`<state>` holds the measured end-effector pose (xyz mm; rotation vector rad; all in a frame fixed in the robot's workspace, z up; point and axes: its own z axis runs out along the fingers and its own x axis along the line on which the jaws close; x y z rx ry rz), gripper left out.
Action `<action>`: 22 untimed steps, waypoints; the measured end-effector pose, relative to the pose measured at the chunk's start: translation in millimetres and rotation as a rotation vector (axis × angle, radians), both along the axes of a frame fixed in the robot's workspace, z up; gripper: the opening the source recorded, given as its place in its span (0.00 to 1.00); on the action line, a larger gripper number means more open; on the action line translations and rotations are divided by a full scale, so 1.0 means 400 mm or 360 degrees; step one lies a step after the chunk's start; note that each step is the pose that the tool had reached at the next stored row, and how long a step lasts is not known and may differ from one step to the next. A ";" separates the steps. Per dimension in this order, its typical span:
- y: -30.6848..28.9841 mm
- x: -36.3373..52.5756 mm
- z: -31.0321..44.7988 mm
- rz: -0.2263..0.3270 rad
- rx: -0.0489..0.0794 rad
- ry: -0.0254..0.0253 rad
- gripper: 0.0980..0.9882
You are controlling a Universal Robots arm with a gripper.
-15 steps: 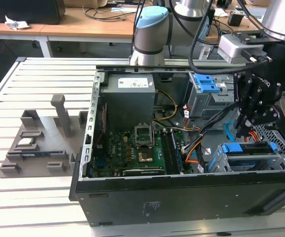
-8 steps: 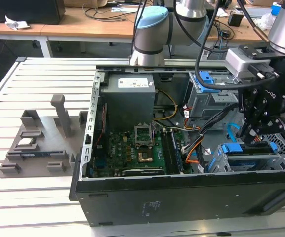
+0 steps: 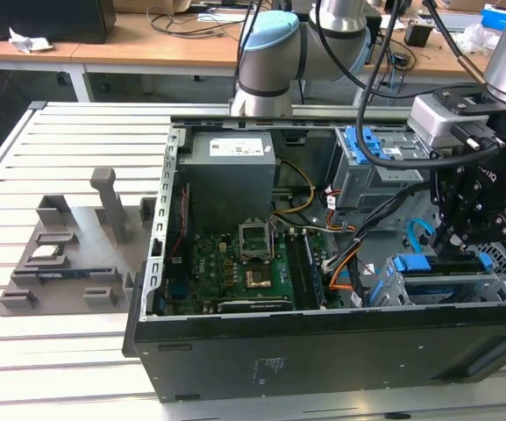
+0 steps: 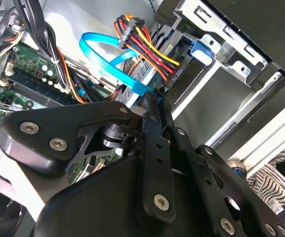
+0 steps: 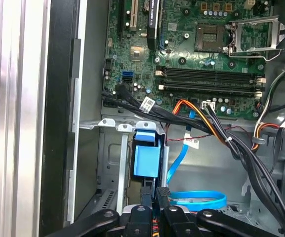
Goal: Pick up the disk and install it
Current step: 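Insert the second disk wire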
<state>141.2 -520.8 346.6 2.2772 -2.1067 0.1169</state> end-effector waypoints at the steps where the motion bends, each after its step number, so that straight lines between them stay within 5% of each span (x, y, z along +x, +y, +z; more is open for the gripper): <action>1: 0.000 0.001 -0.001 0.0000 0.0000 0.00001 0.07; 12: -0.004 0.003 -0.009 0.0000 0.0045 0.00001 0.07; 22: -0.020 0.017 -0.013 0.0000 0.0059 0.00008 0.07</action>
